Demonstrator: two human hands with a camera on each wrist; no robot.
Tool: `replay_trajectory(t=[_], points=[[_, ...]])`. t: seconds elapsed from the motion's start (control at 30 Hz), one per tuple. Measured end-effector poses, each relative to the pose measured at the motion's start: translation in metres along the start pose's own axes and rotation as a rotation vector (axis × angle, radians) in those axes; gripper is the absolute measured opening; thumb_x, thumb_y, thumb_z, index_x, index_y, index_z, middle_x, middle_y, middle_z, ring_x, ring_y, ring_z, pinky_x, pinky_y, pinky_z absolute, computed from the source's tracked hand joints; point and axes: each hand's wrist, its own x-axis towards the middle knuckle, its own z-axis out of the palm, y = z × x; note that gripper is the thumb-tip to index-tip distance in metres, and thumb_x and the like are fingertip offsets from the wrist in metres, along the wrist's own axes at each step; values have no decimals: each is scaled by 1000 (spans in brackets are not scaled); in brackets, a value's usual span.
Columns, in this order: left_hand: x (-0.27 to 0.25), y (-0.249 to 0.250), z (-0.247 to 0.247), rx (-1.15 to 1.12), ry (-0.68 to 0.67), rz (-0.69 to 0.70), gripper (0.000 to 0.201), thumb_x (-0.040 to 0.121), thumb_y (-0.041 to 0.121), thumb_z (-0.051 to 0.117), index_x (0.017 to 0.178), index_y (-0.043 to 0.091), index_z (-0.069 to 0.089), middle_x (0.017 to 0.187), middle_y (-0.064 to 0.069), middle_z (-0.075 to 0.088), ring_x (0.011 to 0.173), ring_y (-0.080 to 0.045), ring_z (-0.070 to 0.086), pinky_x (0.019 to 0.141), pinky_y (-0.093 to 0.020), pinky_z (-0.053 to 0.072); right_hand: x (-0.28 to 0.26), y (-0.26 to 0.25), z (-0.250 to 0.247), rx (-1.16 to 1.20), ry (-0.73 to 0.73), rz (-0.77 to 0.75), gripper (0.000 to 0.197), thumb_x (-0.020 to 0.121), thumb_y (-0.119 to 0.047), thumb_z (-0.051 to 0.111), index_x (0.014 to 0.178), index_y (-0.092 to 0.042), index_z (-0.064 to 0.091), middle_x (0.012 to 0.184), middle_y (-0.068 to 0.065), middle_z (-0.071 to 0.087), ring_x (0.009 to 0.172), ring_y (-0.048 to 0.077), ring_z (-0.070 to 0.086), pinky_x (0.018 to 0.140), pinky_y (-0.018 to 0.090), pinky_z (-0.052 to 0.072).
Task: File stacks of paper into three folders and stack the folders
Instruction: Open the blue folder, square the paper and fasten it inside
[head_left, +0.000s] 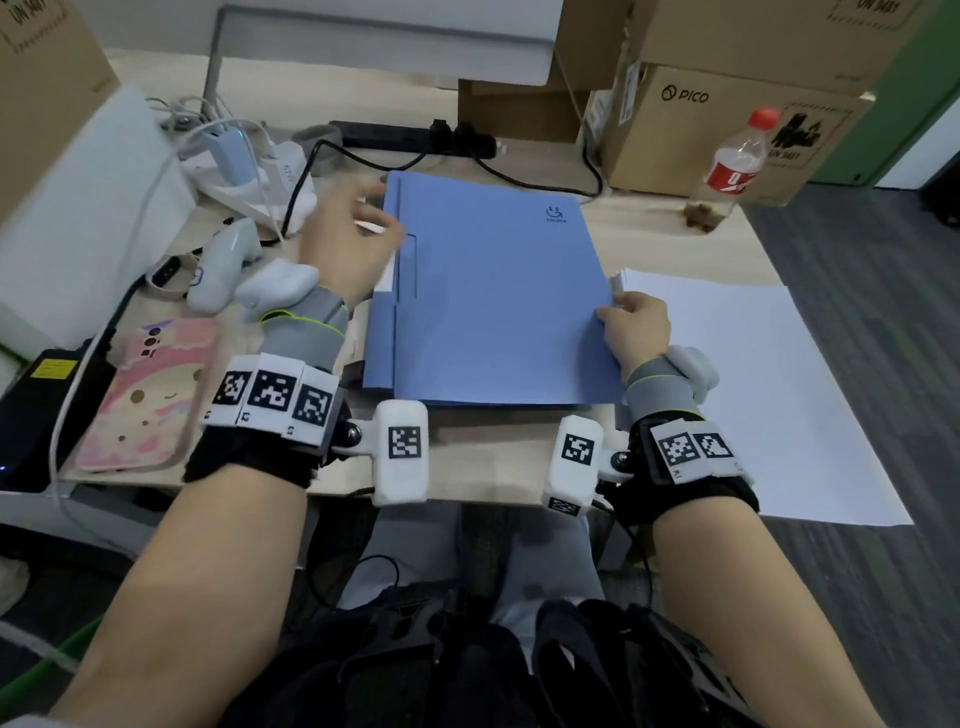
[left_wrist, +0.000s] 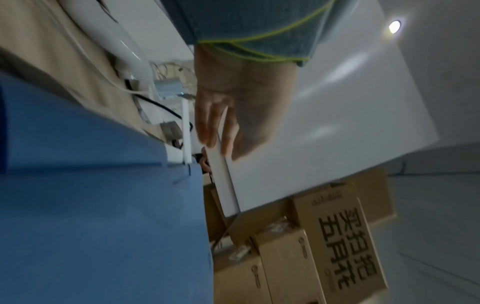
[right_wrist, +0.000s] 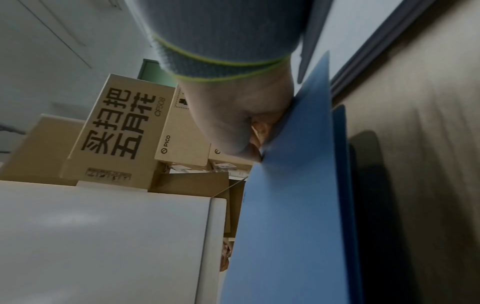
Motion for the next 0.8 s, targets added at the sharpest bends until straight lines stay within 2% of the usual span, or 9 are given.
replay_trajectory(t=[0.1,0.17,0.3,0.43,0.5,0.57,0.63,0.7,0.8], points=[[-19,16,23,151,-449,46,50,84,21,69,129,10,53,115,-3,60,109,-11,56,99,-25,41,-4,-4,-5,-1,-83,-79,34,71,-24,59,95,-1,65,84,12,59,81,27,50,72,30,41],[-27,17,35,318,-567,50,57,85,26,68,136,9,47,136,-4,52,129,-16,48,105,-25,34,-10,-8,-11,-26,-117,-171,35,76,-31,59,90,1,62,80,8,53,77,23,44,68,29,37],[-34,13,48,414,-608,37,73,79,39,72,140,13,41,147,-3,42,135,-16,41,108,-26,31,-16,-7,-28,55,-112,-348,43,95,-32,45,98,6,64,97,21,66,87,30,58,75,32,43],[-38,16,50,383,-603,68,82,71,50,74,140,20,41,149,0,39,137,-15,38,111,-26,28,-27,-13,-37,504,-287,-229,32,101,-36,37,100,-29,68,102,4,69,86,16,65,76,31,53],[-38,29,47,262,-630,102,88,70,47,78,143,21,37,151,4,35,139,-11,33,106,-17,25,-29,-18,-34,703,-356,-154,27,98,-36,42,96,-25,66,100,3,70,92,19,64,84,34,52],[-38,40,42,132,-715,149,109,56,53,81,148,25,28,154,7,28,142,-7,26,107,-17,22,-31,-28,-28,829,-399,-67,12,91,-27,52,91,-19,61,87,1,67,82,16,61,74,30,53],[-43,48,38,95,-807,222,127,46,57,78,151,28,13,158,10,16,144,-3,15,113,-18,18,-32,-38,-21,738,-416,-102,15,98,-20,43,94,-22,58,89,0,64,75,13,61,64,25,53],[-51,50,40,108,-829,308,131,53,45,86,152,26,3,159,12,8,144,0,8,113,-13,14,-36,-48,-16,605,-413,-189,25,101,-9,36,90,-24,53,83,-7,61,68,4,60,59,19,51],[-61,51,39,50,-649,370,107,68,25,76,152,24,11,150,18,27,137,1,29,108,-15,30,-46,-59,-8,491,-468,-355,21,102,-14,38,104,-25,56,84,-19,69,73,-2,65,69,22,52]])
